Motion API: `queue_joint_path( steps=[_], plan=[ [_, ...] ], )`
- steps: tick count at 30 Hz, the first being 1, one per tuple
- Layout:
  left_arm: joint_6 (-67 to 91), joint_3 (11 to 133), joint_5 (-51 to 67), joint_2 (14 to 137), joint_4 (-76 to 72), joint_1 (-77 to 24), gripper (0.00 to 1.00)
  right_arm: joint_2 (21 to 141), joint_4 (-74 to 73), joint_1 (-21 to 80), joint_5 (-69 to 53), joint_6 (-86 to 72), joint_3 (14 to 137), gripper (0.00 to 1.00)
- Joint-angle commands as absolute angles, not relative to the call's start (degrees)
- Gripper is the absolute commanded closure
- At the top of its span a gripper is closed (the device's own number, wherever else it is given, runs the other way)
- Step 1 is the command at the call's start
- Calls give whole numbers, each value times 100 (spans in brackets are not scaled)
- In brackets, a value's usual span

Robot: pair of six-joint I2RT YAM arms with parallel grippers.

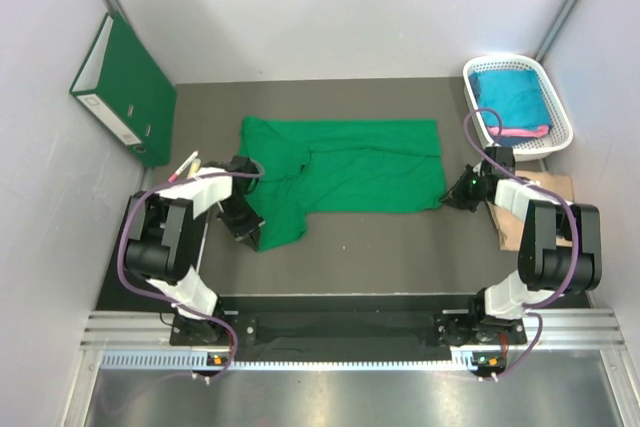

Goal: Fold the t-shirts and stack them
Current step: Grap the side of the flattened tshirt closest away from the robot with both arms, then fold the other side of the tshirt into a rectangle

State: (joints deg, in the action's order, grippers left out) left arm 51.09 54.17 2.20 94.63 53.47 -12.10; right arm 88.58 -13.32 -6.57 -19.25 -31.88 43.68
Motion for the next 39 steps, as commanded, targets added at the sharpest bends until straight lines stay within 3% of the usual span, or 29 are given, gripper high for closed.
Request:
queue_joint_path(
  steps=[1,7,29,39],
  plan=[
    [5089,5905,-342,8886,5896,-1187,100,8614,-1406,-747,-2092,-3067,4728,98],
    [5019,6828,-554,8736,6267,-1169,100,8402,-1476,-747,-2171,-3059,5044,98],
    [4254,10615,-308,11126,6512,-466,100,9852,-897,-747,-2250,-3349,6293,98],
    [4192,11399,-26,11768,6258,-431,100,10406,-773,-738,-2259,-3507,6837,98]
  ],
)
